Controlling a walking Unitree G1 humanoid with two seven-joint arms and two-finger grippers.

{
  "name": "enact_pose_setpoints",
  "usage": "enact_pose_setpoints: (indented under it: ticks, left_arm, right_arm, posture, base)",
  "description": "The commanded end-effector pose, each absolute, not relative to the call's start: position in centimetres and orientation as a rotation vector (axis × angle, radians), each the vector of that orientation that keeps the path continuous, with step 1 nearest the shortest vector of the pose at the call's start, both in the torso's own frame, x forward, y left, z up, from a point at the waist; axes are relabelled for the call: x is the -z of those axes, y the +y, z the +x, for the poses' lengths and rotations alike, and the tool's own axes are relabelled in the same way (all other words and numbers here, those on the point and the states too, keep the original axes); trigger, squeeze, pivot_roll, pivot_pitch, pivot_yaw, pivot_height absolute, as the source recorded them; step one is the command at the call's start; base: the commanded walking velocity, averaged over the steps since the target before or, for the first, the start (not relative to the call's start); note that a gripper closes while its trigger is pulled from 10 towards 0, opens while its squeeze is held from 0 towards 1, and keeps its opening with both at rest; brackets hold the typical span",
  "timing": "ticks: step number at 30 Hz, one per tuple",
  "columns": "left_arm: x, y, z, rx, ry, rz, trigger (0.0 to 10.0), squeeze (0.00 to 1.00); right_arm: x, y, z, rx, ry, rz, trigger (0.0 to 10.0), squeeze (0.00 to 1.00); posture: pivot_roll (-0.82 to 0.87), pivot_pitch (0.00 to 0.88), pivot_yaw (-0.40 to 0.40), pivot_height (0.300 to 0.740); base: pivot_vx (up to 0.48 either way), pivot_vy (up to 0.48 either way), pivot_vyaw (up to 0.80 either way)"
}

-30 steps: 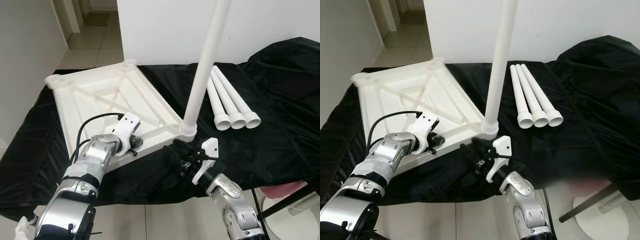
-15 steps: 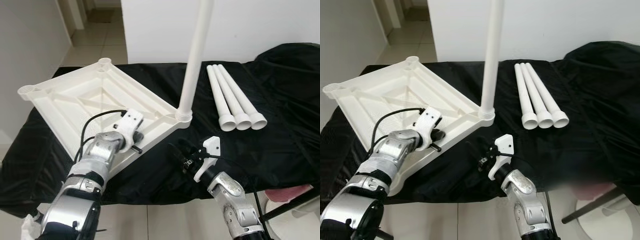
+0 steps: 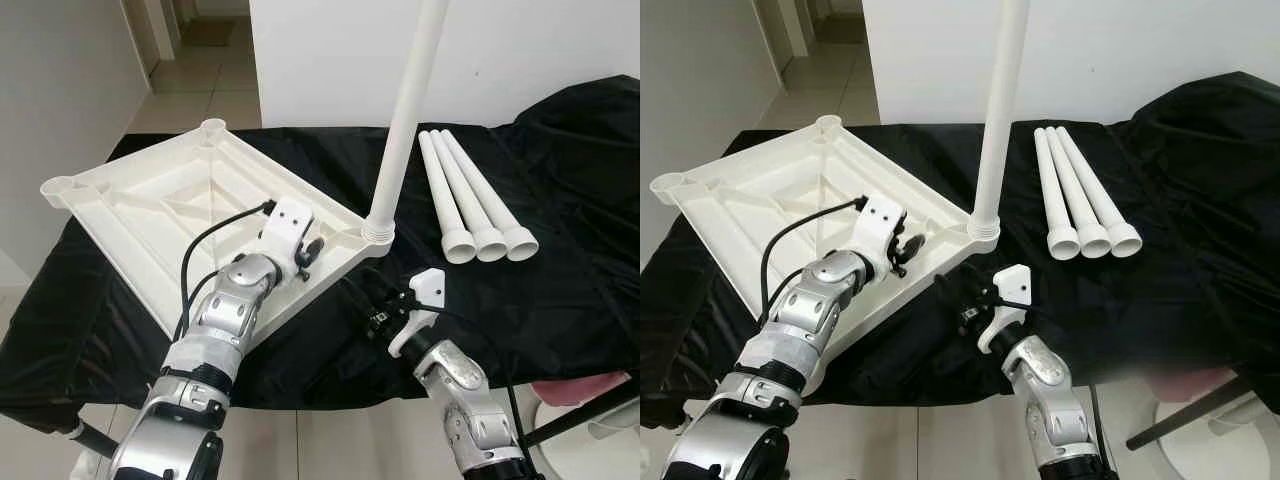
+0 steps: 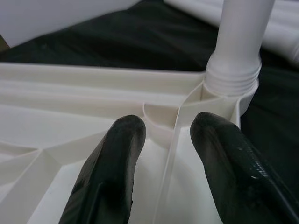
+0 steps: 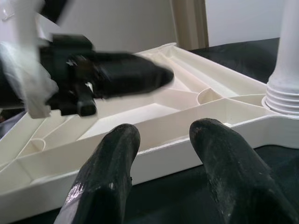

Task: Building children table

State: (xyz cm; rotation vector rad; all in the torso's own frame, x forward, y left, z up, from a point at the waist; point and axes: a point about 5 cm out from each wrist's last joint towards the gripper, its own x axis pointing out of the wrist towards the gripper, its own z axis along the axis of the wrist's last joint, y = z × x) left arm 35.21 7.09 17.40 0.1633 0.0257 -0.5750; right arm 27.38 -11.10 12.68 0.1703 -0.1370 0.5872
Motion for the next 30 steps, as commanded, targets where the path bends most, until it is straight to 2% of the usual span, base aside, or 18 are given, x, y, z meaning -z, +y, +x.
enact_pose_setpoints:
  ticks: [1, 13, 16, 19, 22, 24, 30]
  left_arm:
    - [-18.0, 7.3, 34.1, 0.671, -0.036, 0.137, 10.0, 0.00]
    - [-17.6, 9.2, 31.2, 0.733, -0.080, 0.105, 10.0, 0.00]
    - [-17.1, 10.0, 27.6, 0.951, -0.079, 0.064, 10.0, 0.00]
    - [-16.3, 10.5, 25.9, 1.050, -0.012, 0.018, 10.0, 0.00]
    - [-16.0, 10.8, 25.3, 1.078, 0.006, 0.043, 10.0, 0.00]
    - [-15.3, 12.4, 24.2, 1.116, 0.084, 0.105, 10.0, 0.00]
    - [-15.3, 13.7, 24.3, 1.092, 0.109, 0.129, 10.0, 0.00]
  right_arm:
    - [-12.6, -11.0, 27.5, -0.565, -0.146, 0.170, 10.0, 0.00]
    - [-12.8, -12.0, 28.3, -0.417, -0.186, 0.148, 10.0, 0.00]
    - [-12.9, -12.4, 28.7, -0.342, -0.199, 0.141, 10.0, 0.00]
    - [-12.7, -12.5, 28.8, -0.324, -0.193, 0.138, 10.0, 0.00]
    - [-12.5, -12.5, 28.8, -0.321, -0.188, 0.138, 10.0, 0.00]
    - [-12.3, -12.1, 28.8, -0.321, -0.183, 0.141, 10.0, 0.00]
    - [-12.2, -12.0, 28.9, -0.316, -0.186, 0.140, 10.0, 0.00]
  posture:
    - [-0.02, 0.003, 0.068, 0.740]
    - [0.00, 0.002, 0.065, 0.740]
    - [0.00, 0.002, 0.060, 0.740]
    - [0.00, 0.003, 0.060, 0.740]
    - [0.01, 0.003, 0.057, 0.740]
    - [0.01, 0.003, 0.057, 0.740]
    - [0.02, 0.004, 0.049, 0.740]
  base:
    - [0.000, 0.000, 0.00]
    - [0.000, 0.000, 0.00]
    - [0.000, 0.000, 0.00]
    - [0.000, 0.000, 0.00]
    - [0.000, 0.000, 0.00]
    - [0.000, 0.000, 0.00]
    - [0.000, 0.000, 0.00]
